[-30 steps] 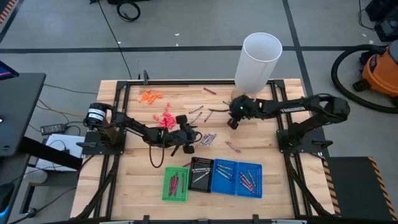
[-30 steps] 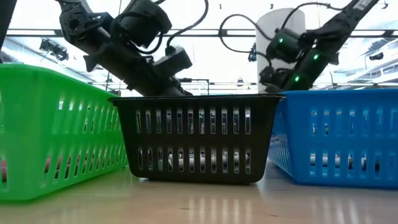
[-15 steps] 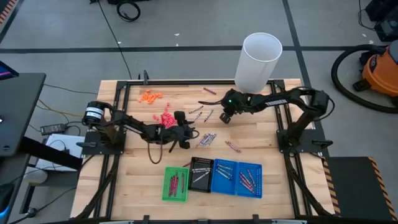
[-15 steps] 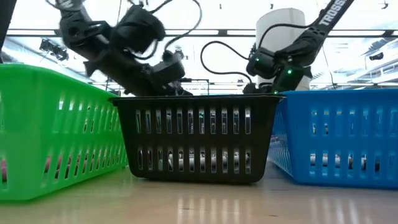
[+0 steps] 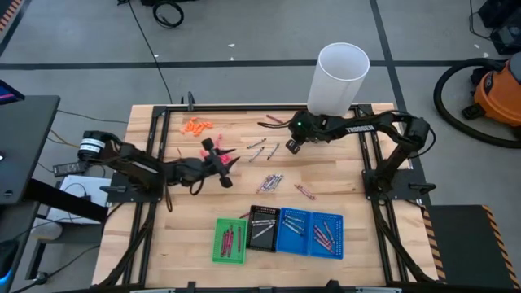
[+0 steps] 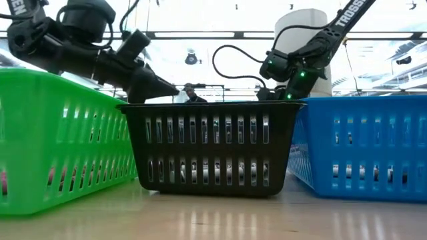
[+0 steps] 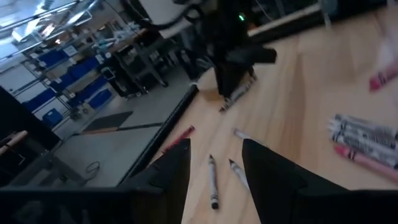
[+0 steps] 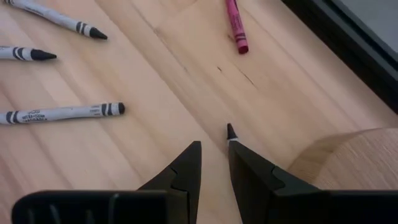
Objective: Sort crayons
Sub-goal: Put the black crayon into the left blue bin
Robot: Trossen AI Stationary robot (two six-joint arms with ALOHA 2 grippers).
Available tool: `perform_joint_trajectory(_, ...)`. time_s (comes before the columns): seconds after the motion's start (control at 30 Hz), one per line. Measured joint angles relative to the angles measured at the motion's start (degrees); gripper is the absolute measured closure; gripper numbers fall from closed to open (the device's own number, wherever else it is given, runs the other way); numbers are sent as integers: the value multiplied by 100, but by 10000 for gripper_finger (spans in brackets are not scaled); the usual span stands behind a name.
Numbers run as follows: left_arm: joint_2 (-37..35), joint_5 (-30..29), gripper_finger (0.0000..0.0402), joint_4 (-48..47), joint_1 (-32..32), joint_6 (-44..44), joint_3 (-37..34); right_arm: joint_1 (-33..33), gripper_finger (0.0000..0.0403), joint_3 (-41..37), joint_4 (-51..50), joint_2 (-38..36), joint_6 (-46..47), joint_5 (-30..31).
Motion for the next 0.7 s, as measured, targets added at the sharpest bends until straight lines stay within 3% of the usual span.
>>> perform_joint_trajectory(0.4,-45,2,244,343,0,-263,-84,-176,313,188,278,550,-72,-22)
perform_joint_trajectory(0.7,-43,1,244,320,0,-272,-84,-179,312,452,-72,785,-120,95)
